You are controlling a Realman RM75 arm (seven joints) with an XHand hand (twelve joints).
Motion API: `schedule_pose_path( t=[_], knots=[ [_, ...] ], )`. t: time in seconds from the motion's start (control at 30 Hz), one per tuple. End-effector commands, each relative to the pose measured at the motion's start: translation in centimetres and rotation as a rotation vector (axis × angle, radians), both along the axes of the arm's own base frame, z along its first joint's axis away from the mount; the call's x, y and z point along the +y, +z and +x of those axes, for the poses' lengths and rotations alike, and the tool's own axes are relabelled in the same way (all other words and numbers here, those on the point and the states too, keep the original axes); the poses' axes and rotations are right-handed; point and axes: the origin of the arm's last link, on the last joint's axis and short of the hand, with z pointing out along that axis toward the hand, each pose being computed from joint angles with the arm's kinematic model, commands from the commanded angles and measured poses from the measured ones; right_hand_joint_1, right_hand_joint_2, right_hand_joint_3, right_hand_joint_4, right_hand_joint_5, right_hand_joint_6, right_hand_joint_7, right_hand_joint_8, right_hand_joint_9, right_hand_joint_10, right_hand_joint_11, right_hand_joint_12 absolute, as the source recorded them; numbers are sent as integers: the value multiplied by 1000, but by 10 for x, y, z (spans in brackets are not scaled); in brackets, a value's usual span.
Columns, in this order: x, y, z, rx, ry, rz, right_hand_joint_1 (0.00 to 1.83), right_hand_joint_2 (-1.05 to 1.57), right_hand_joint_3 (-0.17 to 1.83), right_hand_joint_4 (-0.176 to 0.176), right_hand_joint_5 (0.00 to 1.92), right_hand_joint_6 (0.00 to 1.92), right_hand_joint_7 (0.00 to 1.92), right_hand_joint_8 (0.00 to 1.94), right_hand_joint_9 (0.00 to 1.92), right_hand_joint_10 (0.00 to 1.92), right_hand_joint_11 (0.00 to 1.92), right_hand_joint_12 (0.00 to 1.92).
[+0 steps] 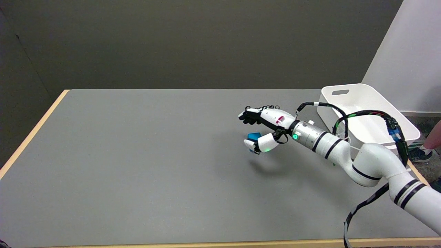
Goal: Pick up blue wooden cube.
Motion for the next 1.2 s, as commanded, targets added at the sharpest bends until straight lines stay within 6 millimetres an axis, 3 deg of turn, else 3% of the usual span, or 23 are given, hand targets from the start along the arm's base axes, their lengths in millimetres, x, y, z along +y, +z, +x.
schedule_pose_path(
  t=[0.03, 0.6, 0.83, 0.9, 0.97, 1.13, 1.2],
  knots=[
    [17, 13, -11, -6, -45, -30, 705, 624, 919, -65, 278, 542, 427, 552, 329, 953, 213, 1452],
    [21, 14, -31, -7, -98, -32, 700, 637, 895, -64, 291, 533, 435, 538, 323, 977, 222, 1442],
    [17, 9, -28, -33, -77, -41, 755, 649, 905, -71, 300, 550, 469, 575, 359, 1010, 235, 1454],
    [15, 7, -26, -41, -66, -44, 863, 720, 899, -97, 361, 764, 573, 754, 494, 1155, 336, 1581],
    [15, 8, -25, -44, -61, -43, 1108, 1270, 95, -128, 452, 1519, 725, 1490, 685, 1388, 239, 1883],
    [14, 5, -23, -50, -53, -37, 1114, 1313, 146, -155, 420, 1623, 662, 1788, 665, 1830, 27, 1921],
    [14, 5, -21, -51, -49, -34, 1098, 1343, 118, -160, 400, 1640, 641, 1817, 623, 1889, 5, 1921]
  ],
)
